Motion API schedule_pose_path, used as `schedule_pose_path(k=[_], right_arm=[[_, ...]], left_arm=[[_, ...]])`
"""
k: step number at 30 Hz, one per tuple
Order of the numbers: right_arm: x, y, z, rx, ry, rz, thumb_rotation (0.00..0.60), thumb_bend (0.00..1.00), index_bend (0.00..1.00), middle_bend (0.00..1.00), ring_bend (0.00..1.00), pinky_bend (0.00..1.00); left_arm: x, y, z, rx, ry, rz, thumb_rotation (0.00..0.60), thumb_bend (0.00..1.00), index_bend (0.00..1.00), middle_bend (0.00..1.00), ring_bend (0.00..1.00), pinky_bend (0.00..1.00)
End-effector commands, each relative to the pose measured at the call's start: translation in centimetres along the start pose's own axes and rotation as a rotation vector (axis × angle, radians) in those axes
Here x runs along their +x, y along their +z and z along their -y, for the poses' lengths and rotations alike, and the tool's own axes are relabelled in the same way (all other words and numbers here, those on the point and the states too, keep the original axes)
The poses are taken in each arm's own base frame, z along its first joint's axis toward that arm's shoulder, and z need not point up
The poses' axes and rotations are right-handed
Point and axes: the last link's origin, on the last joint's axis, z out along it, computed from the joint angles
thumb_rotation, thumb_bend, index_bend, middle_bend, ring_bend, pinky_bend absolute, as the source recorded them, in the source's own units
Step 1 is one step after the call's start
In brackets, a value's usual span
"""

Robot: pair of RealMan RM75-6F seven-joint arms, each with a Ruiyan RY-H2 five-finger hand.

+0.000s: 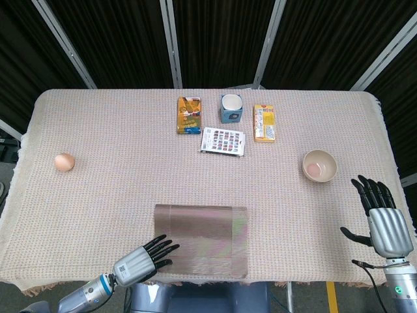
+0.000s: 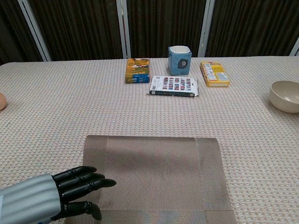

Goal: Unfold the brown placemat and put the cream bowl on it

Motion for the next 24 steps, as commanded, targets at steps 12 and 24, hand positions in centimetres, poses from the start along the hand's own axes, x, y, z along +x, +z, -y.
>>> schedule_pose_path(k=[12, 24], right_arm=[[0.07, -0.01, -0.01, 0.002, 0.005, 0.003, 0.600, 0.00, 0.00, 0.00, 0.00, 0.00], [0.16, 0.06, -0.11, 0.000, 0.011, 0.002, 0.600, 0.00, 0.00, 0.00, 0.00, 0.00]], left_arm=[[-0.64, 0.30, 0.38, 0.036, -0.023, 0.021, 0.600, 0.47, 0.29, 0.00, 0.00, 0.00], [-0.81, 1.04, 0.89, 0.064, -0.045, 0.004, 0.600, 0.49, 0.35, 0.00, 0.00, 0.00]])
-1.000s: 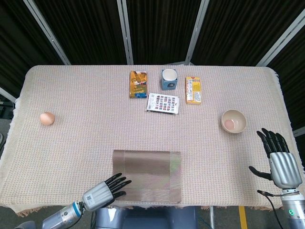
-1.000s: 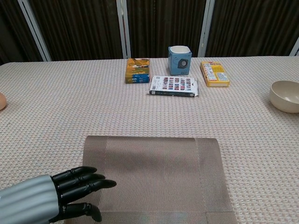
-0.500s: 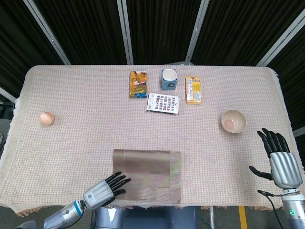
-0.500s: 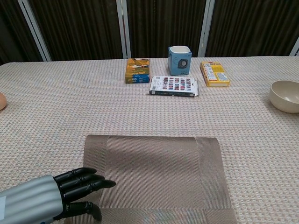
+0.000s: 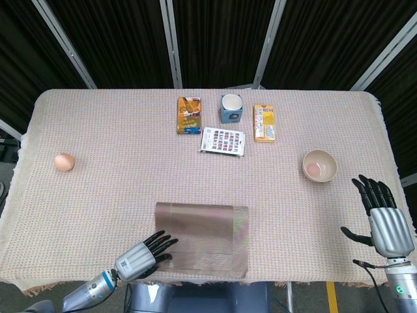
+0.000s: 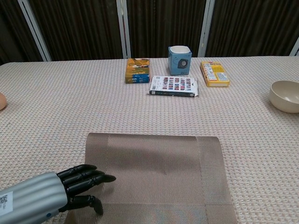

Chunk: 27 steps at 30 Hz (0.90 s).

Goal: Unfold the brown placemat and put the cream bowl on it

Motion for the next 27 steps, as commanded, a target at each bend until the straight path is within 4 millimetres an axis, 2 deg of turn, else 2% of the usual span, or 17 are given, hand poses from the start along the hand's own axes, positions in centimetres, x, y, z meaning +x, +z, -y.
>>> schedule_pose_path(k=[1, 8, 17, 27], right_arm=[[0.03, 0.00, -0.03, -0.001, 0.001, 0.000, 0.600, 0.00, 0.00, 0.00, 0.00, 0.00], [0.09, 0.00, -0.07, -0.001, 0.005, 0.000, 0.600, 0.00, 0.00, 0.00, 0.00, 0.00], [0.09, 0.02, -0.07, -0.001, 0.007, 0.000, 0.600, 0.00, 0.00, 0.00, 0.00, 0.00], [0.10, 0.02, -0.07, -0.001, 0.008, -0.001, 0.600, 0.00, 0.00, 0.00, 0.00, 0.00]], left_arm=[[0.10, 0.21, 0.08, 0.005, -0.003, -0.015, 0.600, 0.49, 0.35, 0.00, 0.00, 0.00], [0.22, 0.49, 0.15, 0.008, -0.004, -0.031, 0.600, 0.49, 0.42, 0.00, 0.00, 0.00], [0.17, 0.56, 0.28, 0.017, -0.006, -0.037, 0.600, 0.49, 0.55, 0.00, 0.00, 0.00], [0.25, 0.53, 0.51, 0.026, -0.007, -0.041, 0.600, 0.49, 0.60, 0.00, 0.00, 0.00]])
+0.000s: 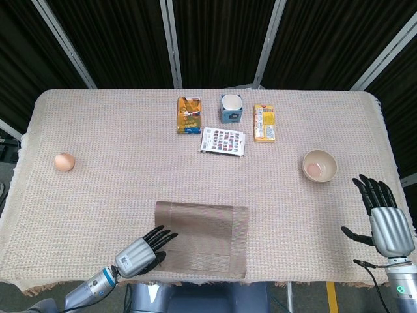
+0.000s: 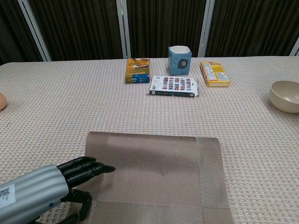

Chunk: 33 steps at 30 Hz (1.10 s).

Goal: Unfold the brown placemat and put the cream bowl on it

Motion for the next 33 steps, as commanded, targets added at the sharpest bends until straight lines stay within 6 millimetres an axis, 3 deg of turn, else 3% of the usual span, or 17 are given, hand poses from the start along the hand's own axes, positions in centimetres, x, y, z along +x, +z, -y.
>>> schedule_pose_path(k=[1, 10, 15, 18, 26, 28, 33], right_arm=[[0.0, 0.0, 0.0, 0.000, 0.000, 0.000, 0.600, 0.00, 0.00, 0.00, 0.00, 0.00], [0.0, 0.0, 0.0, 0.001, -0.001, 0.000, 0.600, 0.00, 0.00, 0.00, 0.00, 0.00], [0.0, 0.0, 0.0, 0.001, -0.002, -0.001, 0.600, 0.00, 0.00, 0.00, 0.00, 0.00], [-0.1, 0.0, 0.0, 0.000, -0.004, 0.000, 0.600, 0.00, 0.00, 0.00, 0.00, 0.00], [0.0, 0.0, 0.1, -0.003, -0.012, -0.008, 0.600, 0.00, 0.00, 0.00, 0.00, 0.00], [0.1, 0.0, 0.1, -0.002, -0.012, -0.011, 0.600, 0.00, 0.00, 0.00, 0.00, 0.00], [0.5, -0.1, 0.0, -0.002, -0.018, -0.027, 0.600, 0.00, 0.00, 0.00, 0.00, 0.00]], left_arm=[[0.1, 0.0, 0.1, 0.001, 0.000, -0.002, 0.600, 0.49, 0.61, 0.00, 0.00, 0.00], [0.5, 0.3, 0.1, 0.006, -0.010, -0.021, 0.600, 0.52, 0.63, 0.00, 0.00, 0.00], [1.7, 1.1, 0.4, 0.024, -0.034, -0.071, 0.600, 0.52, 0.65, 0.00, 0.00, 0.00], [3.4, 2.5, 0.9, 0.056, -0.085, -0.112, 0.600, 0.52, 0.66, 0.00, 0.00, 0.00], [10.8, 8.9, 3.0, 0.133, -0.183, -0.242, 0.600, 0.52, 0.67, 0.00, 0.00, 0.00], [11.8, 9.8, 3.4, 0.143, -0.179, -0.255, 0.600, 0.52, 0.67, 0.00, 0.00, 0.00], [16.1, 13.5, 6.3, 0.247, -0.200, -0.307, 0.600, 0.52, 0.67, 0.00, 0.00, 0.00]])
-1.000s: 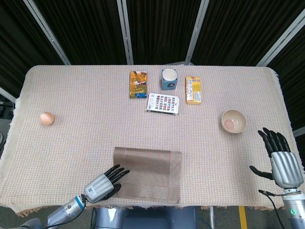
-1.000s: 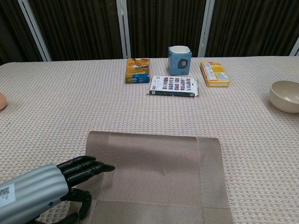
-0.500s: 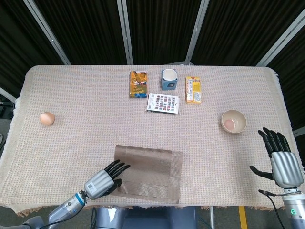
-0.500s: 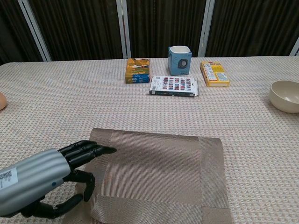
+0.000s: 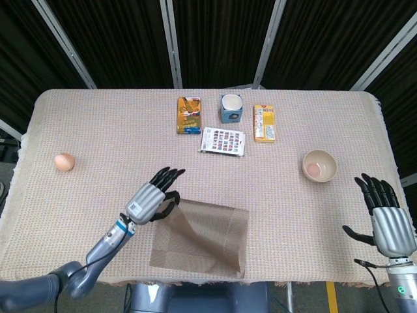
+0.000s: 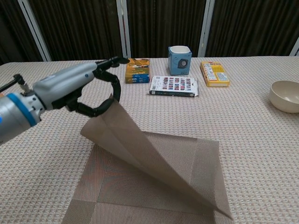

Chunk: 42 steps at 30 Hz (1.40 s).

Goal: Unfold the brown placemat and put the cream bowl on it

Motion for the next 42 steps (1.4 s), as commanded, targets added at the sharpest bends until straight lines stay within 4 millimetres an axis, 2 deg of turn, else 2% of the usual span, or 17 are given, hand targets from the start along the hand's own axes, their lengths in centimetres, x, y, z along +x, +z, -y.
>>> schedule_pose_path(k=[1, 5, 10, 15, 20, 21, 23, 24, 25, 27, 33, 38, 42], right_arm=[[0.0, 0.0, -0.1, -0.003, -0.004, -0.002, 0.600, 0.00, 0.00, 0.00, 0.00, 0.00], [0.0, 0.1, -0.4, -0.017, -0.006, 0.002, 0.600, 0.00, 0.00, 0.00, 0.00, 0.00], [0.0, 0.3, -0.6, -0.024, -0.009, -0.001, 0.600, 0.00, 0.00, 0.00, 0.00, 0.00], [-0.4, 0.5, -0.8, -0.041, -0.021, 0.013, 0.600, 0.00, 0.00, 0.00, 0.00, 0.00], [-0.8, 0.6, -0.8, -0.045, -0.028, 0.022, 0.600, 0.00, 0.00, 0.00, 0.00, 0.00], [-0.8, 0.6, -0.8, -0.046, -0.027, 0.024, 0.600, 0.00, 0.00, 0.00, 0.00, 0.00], [-0.9, 0.5, -0.7, -0.044, -0.028, 0.028, 0.600, 0.00, 0.00, 0.00, 0.00, 0.00], [-0.9, 0.5, -0.7, -0.042, -0.028, 0.030, 0.600, 0.00, 0.00, 0.00, 0.00, 0.00], [-1.0, 0.5, -0.6, -0.039, -0.028, 0.033, 0.600, 0.00, 0.00, 0.00, 0.00, 0.00], [-1.2, 0.4, -0.5, -0.033, -0.028, 0.042, 0.600, 0.00, 0.00, 0.00, 0.00, 0.00], [-2.2, 0.1, 0.8, 0.032, -0.047, 0.095, 0.600, 0.00, 0.00, 0.00, 0.00, 0.00], [-3.4, 0.8, 2.9, 0.141, -0.050, 0.173, 0.600, 0.00, 0.00, 0.00, 0.00, 0.00], [-4.4, 2.2, 4.9, 0.222, -0.055, 0.249, 0.600, 0.00, 0.01, 0.00, 0.00, 0.00]], left_arm=[[3.0, 4.4, 1.1, 0.079, -0.006, -0.041, 0.600, 0.52, 0.67, 0.00, 0.00, 0.00], [4.6, 6.3, 3.6, 0.174, -0.002, -0.075, 0.600, 0.53, 0.68, 0.00, 0.00, 0.00], [5.3, 6.7, 7.6, 0.296, 0.032, -0.078, 0.600, 0.53, 0.68, 0.00, 0.00, 0.00], [5.3, 5.3, 11.3, 0.386, 0.059, -0.051, 0.600, 0.54, 0.68, 0.00, 0.00, 0.00], [5.6, 2.1, 14.2, 0.437, 0.100, -0.043, 0.600, 0.53, 0.66, 0.00, 0.00, 0.00], [5.7, 1.6, 14.4, 0.440, 0.105, -0.045, 0.600, 0.51, 0.61, 0.00, 0.00, 0.00], [5.9, 0.2, 15.3, 0.454, 0.128, -0.048, 0.600, 0.29, 0.33, 0.00, 0.00, 0.00], [5.9, -0.2, 15.5, 0.456, 0.138, -0.045, 0.600, 0.13, 0.14, 0.00, 0.00, 0.00], [5.8, -1.0, 15.9, 0.463, 0.141, -0.023, 0.600, 0.03, 0.03, 0.00, 0.00, 0.00], [5.8, -2.0, 16.2, 0.474, 0.118, -0.001, 0.600, 0.00, 0.00, 0.00, 0.00, 0.00], [8.5, -6.0, 16.1, 0.475, 0.159, -0.071, 0.600, 0.00, 0.00, 0.00, 0.00, 0.00], [11.6, -9.8, 14.8, 0.507, 0.248, -0.148, 0.600, 0.00, 0.00, 0.00, 0.00, 0.00], [13.7, -13.3, 13.0, 0.610, 0.342, -0.150, 0.600, 0.00, 0.00, 0.00, 0.00, 0.00]])
